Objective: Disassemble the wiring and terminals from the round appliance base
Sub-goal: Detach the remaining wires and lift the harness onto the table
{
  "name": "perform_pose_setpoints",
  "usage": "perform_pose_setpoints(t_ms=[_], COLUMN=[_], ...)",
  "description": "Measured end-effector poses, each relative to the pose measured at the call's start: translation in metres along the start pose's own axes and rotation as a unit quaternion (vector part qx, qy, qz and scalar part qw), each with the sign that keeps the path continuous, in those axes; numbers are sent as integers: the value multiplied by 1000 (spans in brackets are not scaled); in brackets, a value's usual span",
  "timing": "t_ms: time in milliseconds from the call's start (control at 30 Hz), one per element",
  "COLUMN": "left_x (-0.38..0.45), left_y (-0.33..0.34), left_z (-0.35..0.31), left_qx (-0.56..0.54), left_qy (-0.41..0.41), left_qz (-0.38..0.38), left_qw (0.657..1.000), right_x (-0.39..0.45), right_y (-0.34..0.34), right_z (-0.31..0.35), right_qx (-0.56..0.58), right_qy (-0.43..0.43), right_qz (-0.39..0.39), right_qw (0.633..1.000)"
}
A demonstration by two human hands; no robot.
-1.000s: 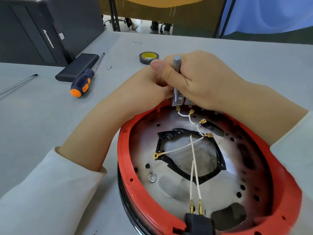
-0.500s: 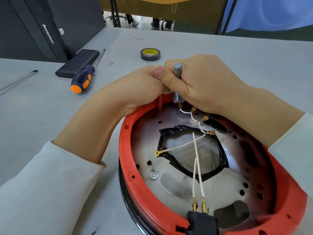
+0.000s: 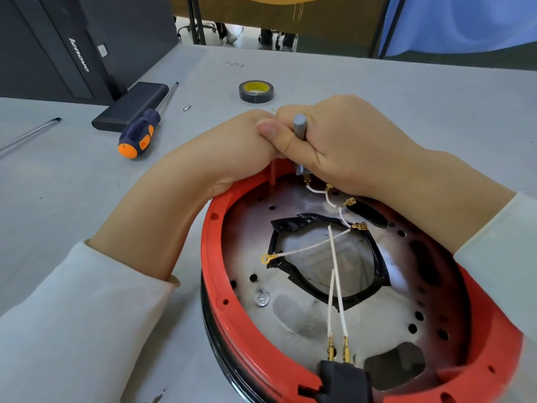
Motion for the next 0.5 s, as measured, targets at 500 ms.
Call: perform_pose_setpoints(t_ms=[500], left_x=[0], left_y=[-1], left_z=[-3], left_qx=[-13], left_qy=[-48], left_qz=[1], left_qw=[999], right_x=[3], right_y=[3], right_z=[0], right_qx=[-15], right_qy=[4], right_qz=[-42], right_qw=[999])
Point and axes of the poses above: each hand's wrist, its own x-axis towards the middle knuckle, its own y-axis out of the palm, z = x × y, the point moved 2 cm from there along x, towards the middle knuckle, and after that the axes turned 1 degree about x, right-handed, at the moved point
